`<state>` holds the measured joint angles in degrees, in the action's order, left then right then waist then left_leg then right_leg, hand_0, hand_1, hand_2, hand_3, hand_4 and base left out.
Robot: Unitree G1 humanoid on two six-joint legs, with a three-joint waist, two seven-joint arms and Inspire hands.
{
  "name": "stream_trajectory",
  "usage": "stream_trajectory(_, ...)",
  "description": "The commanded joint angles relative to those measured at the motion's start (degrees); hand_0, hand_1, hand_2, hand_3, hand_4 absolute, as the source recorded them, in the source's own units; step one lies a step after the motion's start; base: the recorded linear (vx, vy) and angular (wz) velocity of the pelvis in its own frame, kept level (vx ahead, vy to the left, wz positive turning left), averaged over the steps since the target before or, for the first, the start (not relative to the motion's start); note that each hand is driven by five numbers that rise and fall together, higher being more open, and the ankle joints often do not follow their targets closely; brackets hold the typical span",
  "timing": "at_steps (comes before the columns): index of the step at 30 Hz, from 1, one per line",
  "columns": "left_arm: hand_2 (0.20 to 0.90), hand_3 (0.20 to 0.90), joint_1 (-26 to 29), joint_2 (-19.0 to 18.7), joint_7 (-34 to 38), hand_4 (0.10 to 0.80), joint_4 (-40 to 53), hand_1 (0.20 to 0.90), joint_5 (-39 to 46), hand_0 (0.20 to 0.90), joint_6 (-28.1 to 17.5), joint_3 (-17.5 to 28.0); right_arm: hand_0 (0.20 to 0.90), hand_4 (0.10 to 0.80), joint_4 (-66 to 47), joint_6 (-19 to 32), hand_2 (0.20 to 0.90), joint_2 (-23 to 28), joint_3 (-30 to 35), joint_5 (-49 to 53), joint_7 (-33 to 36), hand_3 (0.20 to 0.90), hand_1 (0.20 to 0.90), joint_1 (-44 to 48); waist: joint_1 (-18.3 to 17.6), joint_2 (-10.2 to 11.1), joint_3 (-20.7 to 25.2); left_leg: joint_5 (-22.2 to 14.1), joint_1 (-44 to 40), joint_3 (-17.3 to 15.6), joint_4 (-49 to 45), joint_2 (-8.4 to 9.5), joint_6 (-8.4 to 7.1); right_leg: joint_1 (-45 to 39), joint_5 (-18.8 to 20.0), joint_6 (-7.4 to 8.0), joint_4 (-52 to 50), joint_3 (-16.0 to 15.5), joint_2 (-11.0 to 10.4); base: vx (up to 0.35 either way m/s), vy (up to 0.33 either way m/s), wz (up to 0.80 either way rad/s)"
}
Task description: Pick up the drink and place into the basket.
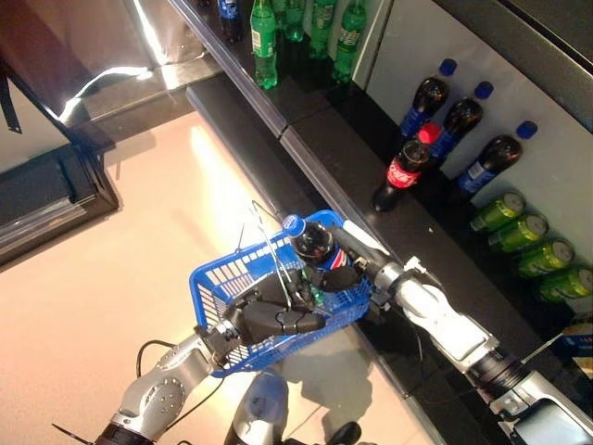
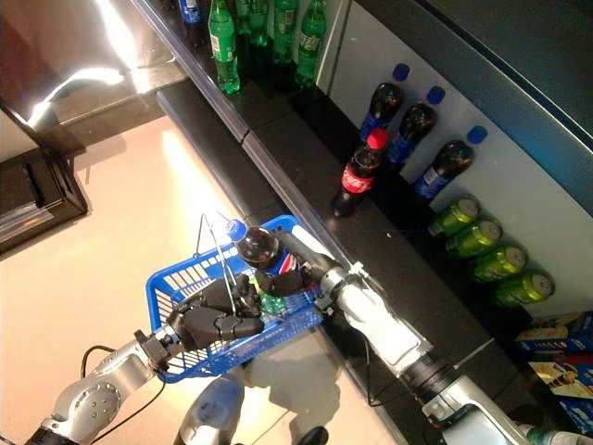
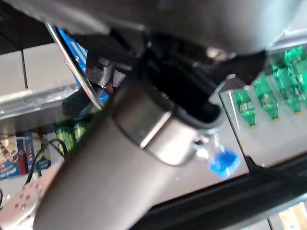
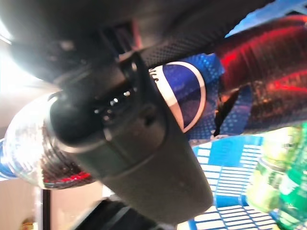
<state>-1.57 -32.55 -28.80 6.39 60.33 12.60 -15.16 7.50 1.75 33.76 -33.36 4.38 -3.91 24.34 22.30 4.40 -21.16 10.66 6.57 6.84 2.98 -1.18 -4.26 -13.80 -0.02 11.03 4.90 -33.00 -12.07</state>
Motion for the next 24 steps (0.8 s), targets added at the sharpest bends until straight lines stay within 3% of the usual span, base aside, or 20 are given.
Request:
stream_trajectory(1, 0.3, 0.2, 11.1, 5.9, -15.7, 0.1, 19.9, 0.3, 6.0, 0.3, -9.3, -3.8, 0.3, 0.1, 1.0, 4.4, 0.3, -2.3, -4.0, 0.6, 1.8, 0.2, 0.3, 7.8, 0.4, 0.5, 16.2, -3.6, -3.9, 0.5, 2.0, -0.9, -0.72, 0.4, 1.5, -2.72, -0.7, -0.1, 1.1, 0.0, 0.0, 0.0)
stream_trajectory(13, 0.3, 0.2, 12.3, 6.2, -17.9, 0.1, 22.7, 0.3, 6.4, 0.3, -8.5, -4.3, 0.3, 0.1, 8.9, -3.0, 0.3, -4.8, -5.9, -2.7, -0.2, 0.2, 0.3, 7.3, 1.1, 0.9, 16.4, -4.7, -4.4, 1.4, 2.0, -1.08, -1.31, -0.3, 0.3, -2.82, -0.5, 0.4, 1.8, 0.019, -0.016, 0.03)
stream_trajectory(24, 0.3, 0.2, 14.3, 7.1, -19.9, 0.1, 24.4, 0.3, 4.4, 0.3, -8.4, -5.7, 0.3, 0.1, 10.9, -4.1, 0.3, -6.7, -8.6, -8.5, -2.0, 0.2, 0.3, 9.7, 1.5, 1.0, 16.4, -4.7, -4.3, 1.9, 2.0, -0.95, -1.35, -0.3, 0.1, -3.0, -0.6, 0.5, 1.9, 0.002, 0.0, 0.02)
